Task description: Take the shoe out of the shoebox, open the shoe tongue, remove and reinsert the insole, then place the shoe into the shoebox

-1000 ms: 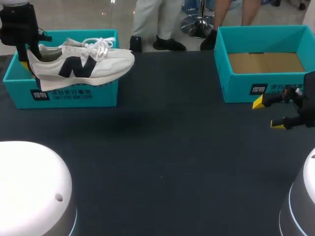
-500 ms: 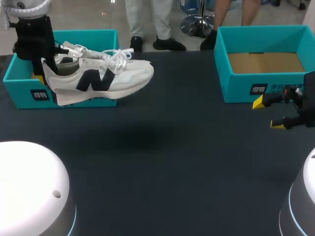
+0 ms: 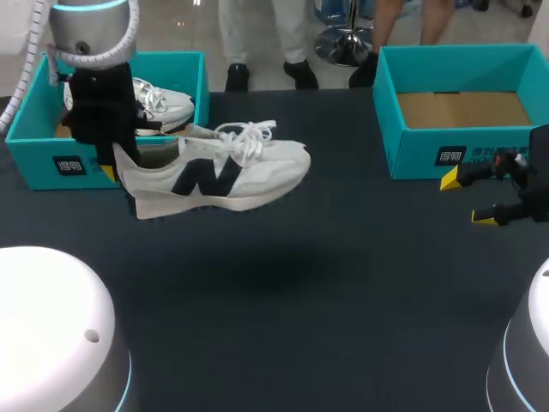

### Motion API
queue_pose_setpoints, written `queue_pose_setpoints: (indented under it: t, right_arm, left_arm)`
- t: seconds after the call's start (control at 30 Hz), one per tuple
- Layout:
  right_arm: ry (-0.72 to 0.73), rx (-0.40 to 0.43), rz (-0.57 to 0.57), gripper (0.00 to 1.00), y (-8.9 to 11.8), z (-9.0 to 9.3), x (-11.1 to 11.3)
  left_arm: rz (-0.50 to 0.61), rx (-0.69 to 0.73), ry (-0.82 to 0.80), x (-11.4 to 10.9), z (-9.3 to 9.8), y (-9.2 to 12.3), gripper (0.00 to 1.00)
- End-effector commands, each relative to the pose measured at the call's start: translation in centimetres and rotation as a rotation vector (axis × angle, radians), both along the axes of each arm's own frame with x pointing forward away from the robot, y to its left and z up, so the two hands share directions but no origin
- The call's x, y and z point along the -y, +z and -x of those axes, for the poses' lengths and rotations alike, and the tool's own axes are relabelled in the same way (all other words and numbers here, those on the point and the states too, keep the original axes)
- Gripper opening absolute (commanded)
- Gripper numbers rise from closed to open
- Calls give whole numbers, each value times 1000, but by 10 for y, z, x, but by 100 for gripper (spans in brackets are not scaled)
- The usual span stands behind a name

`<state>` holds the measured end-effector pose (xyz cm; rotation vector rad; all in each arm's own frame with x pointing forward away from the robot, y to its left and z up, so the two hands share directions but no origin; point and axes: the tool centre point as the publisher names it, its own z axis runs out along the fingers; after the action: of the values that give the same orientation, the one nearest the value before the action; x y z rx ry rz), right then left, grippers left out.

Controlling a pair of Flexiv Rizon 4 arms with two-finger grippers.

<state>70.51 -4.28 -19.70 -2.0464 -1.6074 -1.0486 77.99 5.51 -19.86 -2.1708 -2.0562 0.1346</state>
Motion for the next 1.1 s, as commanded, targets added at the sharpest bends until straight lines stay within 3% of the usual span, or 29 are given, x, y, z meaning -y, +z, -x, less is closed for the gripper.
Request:
queue_pose_setpoints:
  t: [0.03, 0.5, 1.1]
  right_arm:
    - [-2, -1, 2, 100, 0, 1, 0]
    - [-2, -1, 2, 100, 0, 1, 0]
    - [-2, -1, 2, 100, 0, 1, 0]
  left_arm:
    - [-7, 63, -1, 13, 12, -5, 0]
    - [-20, 54, 30, 50, 19, -21, 0]
    - [-20, 54, 30, 50, 19, -21, 0]
